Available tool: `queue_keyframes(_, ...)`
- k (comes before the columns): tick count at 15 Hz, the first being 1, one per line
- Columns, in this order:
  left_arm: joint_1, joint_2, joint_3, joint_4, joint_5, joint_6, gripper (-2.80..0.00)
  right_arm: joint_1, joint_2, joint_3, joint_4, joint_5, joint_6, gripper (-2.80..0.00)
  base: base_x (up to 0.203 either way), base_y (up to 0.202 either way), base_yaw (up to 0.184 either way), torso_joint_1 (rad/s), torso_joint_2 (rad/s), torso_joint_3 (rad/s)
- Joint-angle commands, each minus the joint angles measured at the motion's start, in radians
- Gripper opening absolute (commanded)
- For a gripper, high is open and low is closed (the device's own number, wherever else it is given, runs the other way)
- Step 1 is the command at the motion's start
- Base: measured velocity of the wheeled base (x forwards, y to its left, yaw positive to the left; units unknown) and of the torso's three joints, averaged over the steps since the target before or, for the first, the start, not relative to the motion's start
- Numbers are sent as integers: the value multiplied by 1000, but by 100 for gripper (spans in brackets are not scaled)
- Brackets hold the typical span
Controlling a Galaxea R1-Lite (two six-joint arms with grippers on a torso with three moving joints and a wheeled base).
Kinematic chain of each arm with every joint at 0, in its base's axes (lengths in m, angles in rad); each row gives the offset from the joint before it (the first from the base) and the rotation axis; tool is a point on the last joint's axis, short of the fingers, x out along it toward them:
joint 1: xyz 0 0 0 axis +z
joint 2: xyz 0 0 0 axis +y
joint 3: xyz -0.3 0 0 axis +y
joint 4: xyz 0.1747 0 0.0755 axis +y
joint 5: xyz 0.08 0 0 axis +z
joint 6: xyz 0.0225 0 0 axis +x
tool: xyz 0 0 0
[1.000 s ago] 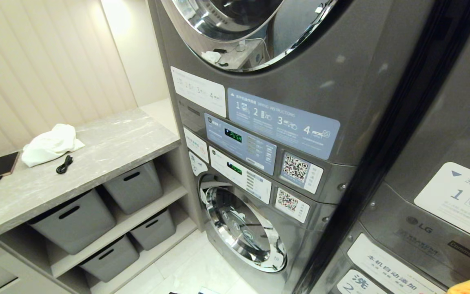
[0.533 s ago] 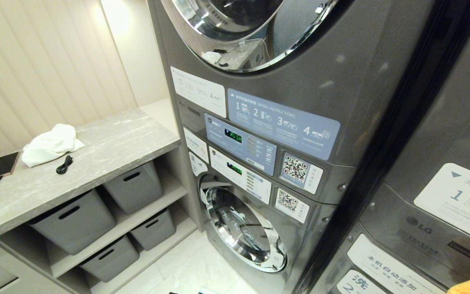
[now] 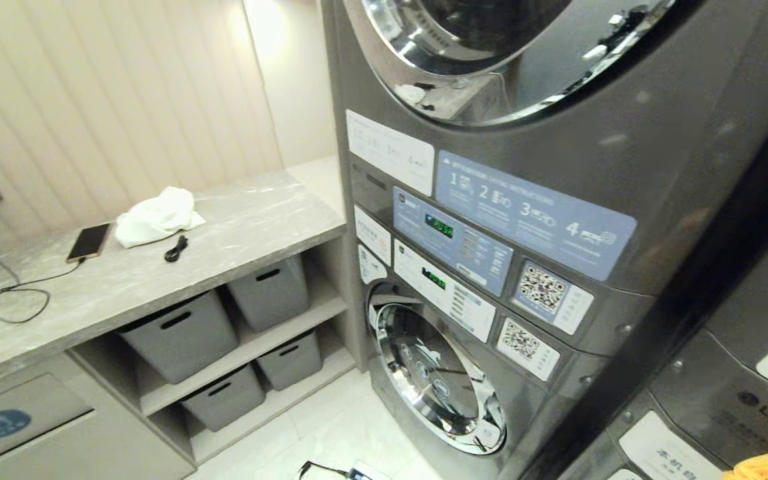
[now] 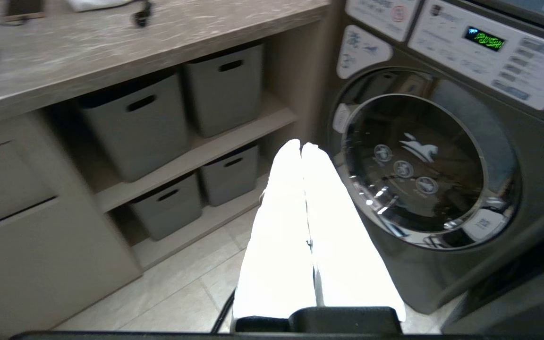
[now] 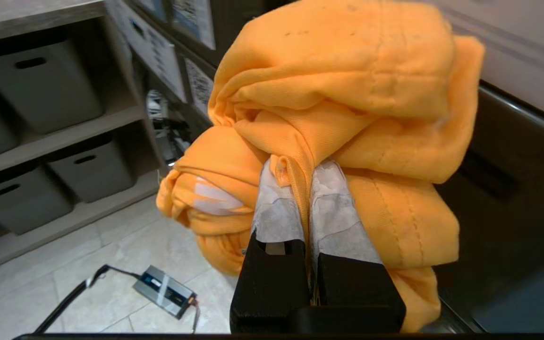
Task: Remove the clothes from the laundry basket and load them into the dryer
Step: Put the clothes in the dryer
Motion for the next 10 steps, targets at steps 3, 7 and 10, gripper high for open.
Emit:
queue_keyframes(3, -2, 0, 2, 0, 0, 0, -280, 0, 2, 0, 0, 0, 0, -280, 0, -7, 173, 62, -131, -64)
queue_keyframes(7, -1, 0, 2, 0, 0, 0, -280, -1, 1, 0, 0, 0, 1, -280, 1, -8, 164, 65, -127, -66)
queue_keyframes(10, -1, 0, 2, 0, 0, 0, -280, -1, 2, 0, 0, 0, 1, -280, 1, -2, 34, 62, -118, -59)
